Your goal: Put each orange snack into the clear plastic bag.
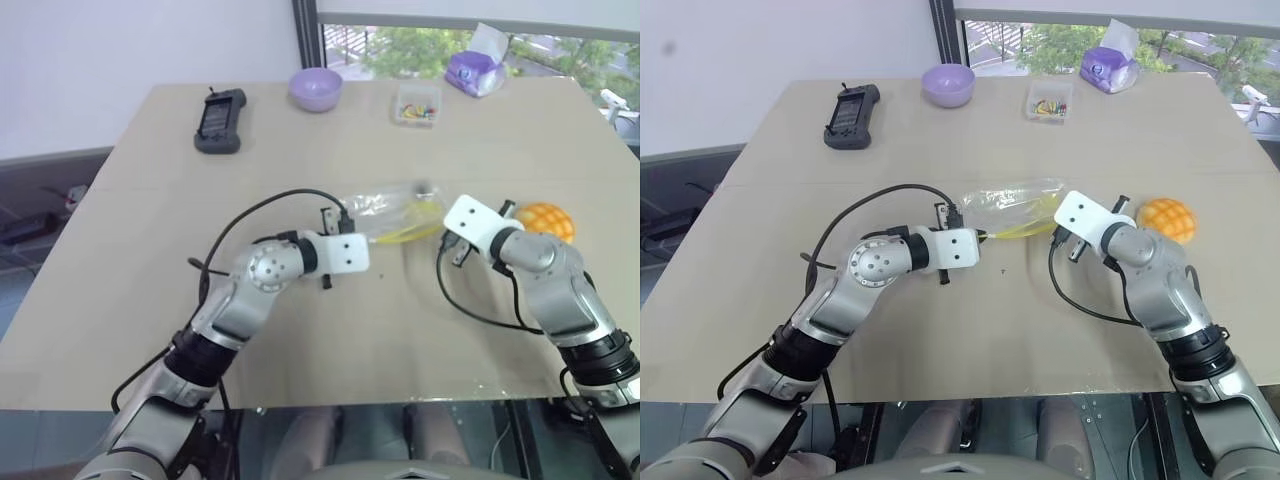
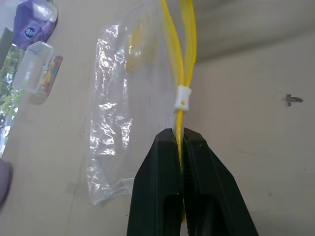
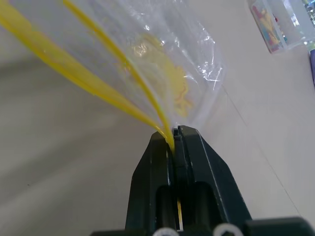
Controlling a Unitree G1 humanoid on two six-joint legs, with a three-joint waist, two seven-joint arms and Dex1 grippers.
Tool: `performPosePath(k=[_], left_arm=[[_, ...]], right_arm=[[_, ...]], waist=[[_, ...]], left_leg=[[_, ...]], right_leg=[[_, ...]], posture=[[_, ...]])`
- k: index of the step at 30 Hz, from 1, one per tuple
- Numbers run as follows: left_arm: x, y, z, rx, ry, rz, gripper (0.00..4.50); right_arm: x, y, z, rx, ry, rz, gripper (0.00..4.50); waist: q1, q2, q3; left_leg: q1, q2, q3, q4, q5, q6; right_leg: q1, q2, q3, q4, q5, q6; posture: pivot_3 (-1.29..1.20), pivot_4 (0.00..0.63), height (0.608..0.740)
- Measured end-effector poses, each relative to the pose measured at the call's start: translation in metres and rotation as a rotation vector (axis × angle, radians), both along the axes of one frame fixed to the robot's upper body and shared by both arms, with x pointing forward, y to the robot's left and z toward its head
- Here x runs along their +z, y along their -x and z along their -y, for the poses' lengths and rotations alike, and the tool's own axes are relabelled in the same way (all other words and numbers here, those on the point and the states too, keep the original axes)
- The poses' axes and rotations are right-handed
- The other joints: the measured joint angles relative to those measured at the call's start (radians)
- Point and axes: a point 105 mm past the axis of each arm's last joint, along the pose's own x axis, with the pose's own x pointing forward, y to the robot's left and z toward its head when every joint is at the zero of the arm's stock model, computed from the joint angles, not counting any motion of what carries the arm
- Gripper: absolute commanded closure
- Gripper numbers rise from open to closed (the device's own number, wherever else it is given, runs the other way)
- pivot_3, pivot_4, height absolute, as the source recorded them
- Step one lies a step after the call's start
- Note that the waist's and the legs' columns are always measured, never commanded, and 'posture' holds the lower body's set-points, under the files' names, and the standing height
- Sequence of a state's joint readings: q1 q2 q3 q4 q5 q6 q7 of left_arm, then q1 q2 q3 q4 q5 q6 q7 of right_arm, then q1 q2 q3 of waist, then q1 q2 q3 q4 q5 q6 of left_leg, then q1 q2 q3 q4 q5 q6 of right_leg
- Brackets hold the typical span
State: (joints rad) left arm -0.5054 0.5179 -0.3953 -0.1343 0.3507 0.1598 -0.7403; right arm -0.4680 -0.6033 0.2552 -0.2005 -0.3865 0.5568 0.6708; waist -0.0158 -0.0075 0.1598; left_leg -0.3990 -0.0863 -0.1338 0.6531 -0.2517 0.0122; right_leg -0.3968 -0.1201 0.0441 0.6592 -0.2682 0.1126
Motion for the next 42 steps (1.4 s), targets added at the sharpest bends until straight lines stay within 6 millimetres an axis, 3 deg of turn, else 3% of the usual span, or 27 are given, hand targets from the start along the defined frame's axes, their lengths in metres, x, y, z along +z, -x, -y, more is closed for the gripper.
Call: performPosePath(k=[2,3,4,6,8,14,16,18,21,23,24,29,42], left_arm=[[0.0,0.0,0.001,0.0,0.004,0.002,4.42],[0.0,0.0,0.001,0.0,0.006,0.002,4.5],[0.001,0.0,0.002,-0.001,0.009,0.003,4.5],[0.001,0.0,0.003,-0.002,0.013,0.003,4.5],[0.001,0.0,0.003,-0.002,0.014,0.002,4.5],[-0.004,-0.007,-0.004,0.037,0.001,-0.001,4.5],[-0.004,-0.009,-0.005,0.044,0.001,0.001,4.5],[-0.002,-0.009,-0.002,0.034,0.007,0.009,4.5],[-0.001,-0.009,0.005,0.017,0.023,0.011,4.5],[0.0,-0.008,0.008,0.009,0.03,0.013,4.5],[0.0,-0.009,0.008,0.011,0.03,0.012,4.5],[-0.001,-0.009,0.011,0.005,0.04,0.008,4.5],[0.001,-0.008,0.016,0.0,0.06,0.003,4.5]], right_arm=[[0.0,0.001,0.0,0.009,0.003,-0.009,4.5],[0.0,0.001,0.0,0.016,0.01,-0.01,3.9],[0.003,0.003,0.0,0.032,0.021,-0.001,3.79],[0.006,0.004,-0.002,0.054,0.03,0.01,2.67],[0.007,0.007,-0.001,0.08,0.048,0.001,1.94],[-0.007,0.032,0.039,0.096,0.096,-0.182,1.94],[0.003,0.035,0.046,0.066,-0.024,-0.219,1.94],[0.02,0.035,0.038,0.064,-0.173,-0.224,1.94],[0.047,0.033,0.007,0.114,-0.402,-0.21,3.21],[0.046,0.036,-0.007,0.137,-0.449,-0.238,4.25],[0.04,0.037,-0.014,0.136,-0.474,-0.265,4.43],[0.019,0.037,-0.035,0.102,-0.544,-0.349,4.43],[-0.002,0.018,-0.037,-0.018,-0.604,-0.388,4.43]], waist=[[0.0,0.0,0.0],[0.0,0.0,0.0],[0.0,0.0,0.0],[0.0,0.0,0.0],[0.0,0.0,0.0],[0.006,-0.001,0.0],[-0.003,-0.001,0.0],[-0.011,-0.001,0.001],[-0.019,-0.001,0.0],[-0.016,-0.001,0.0],[-0.014,-0.001,0.0],[-0.008,-0.001,0.0],[-0.001,-0.001,0.0]], left_leg=[[0.0,0.0,0.0,0.0,0.0,0.0],[0.0,0.0,0.0,0.0,0.0,0.0],[0.0,0.0,0.0,0.0,0.0,0.0],[0.0,0.0,0.0,0.0,0.0,0.0],[0.0,0.0,0.0,0.0,0.0,0.0],[-0.001,0.0,0.0,0.0,0.0,0.0],[0.0,0.0,0.001,0.0,0.0,0.0],[0.001,0.001,0.001,0.0,0.0,0.0],[0.001,0.002,-0.001,0.0,0.0,0.0],[0.001,0.002,-0.001,0.001,0.0,0.0],[0.0,0.001,-0.001,0.001,0.0,0.0],[-0.001,0.0,-0.001,0.001,0.0,0.0],[-0.001,0.0,-0.001,0.001,0.0,0.0]], right_leg=[[0.0,0.0,0.0,0.0,0.0,0.0],[0.0,0.0,0.0,0.0,0.0,0.0],[0.0,0.0,0.0,0.0,0.0,0.0],[0.0,0.0,0.0,0.0,0.0,0.0],[0.0,0.0,0.0,0.0,0.0,0.0],[0.0,-0.001,-0.001,-0.001,0.0,0.0],[0.0,0.0,0.001,0.0,0.0,0.0],[0.0,0.001,0.001,0.001,0.0,0.0],[0.0,0.001,0.0,0.003,0.0,0.0],[0.0,0.001,-0.001,0.002,0.0,0.0],[0.0,-0.001,0.0,0.002,0.0,0.0],[-0.001,-0.002,0.0,0.002,0.0,0.0],[-0.001,-0.001,0.0,0.002,0.0,0.0]], posture=[[0.0,0.15,0.74],[0.0,0.15,0.74],[0.0,0.15,0.74],[0.0,0.15,0.74],[0.0,0.15,0.74],[0.0,0.15,0.74],[0.0,0.15,0.74],[0.0,0.15,0.74],[0.0,0.15,0.74],[0.0,0.15,0.74],[0.0,0.15,0.74],[0.0,0.15,0.74],[0.0,0.15,0.74]])
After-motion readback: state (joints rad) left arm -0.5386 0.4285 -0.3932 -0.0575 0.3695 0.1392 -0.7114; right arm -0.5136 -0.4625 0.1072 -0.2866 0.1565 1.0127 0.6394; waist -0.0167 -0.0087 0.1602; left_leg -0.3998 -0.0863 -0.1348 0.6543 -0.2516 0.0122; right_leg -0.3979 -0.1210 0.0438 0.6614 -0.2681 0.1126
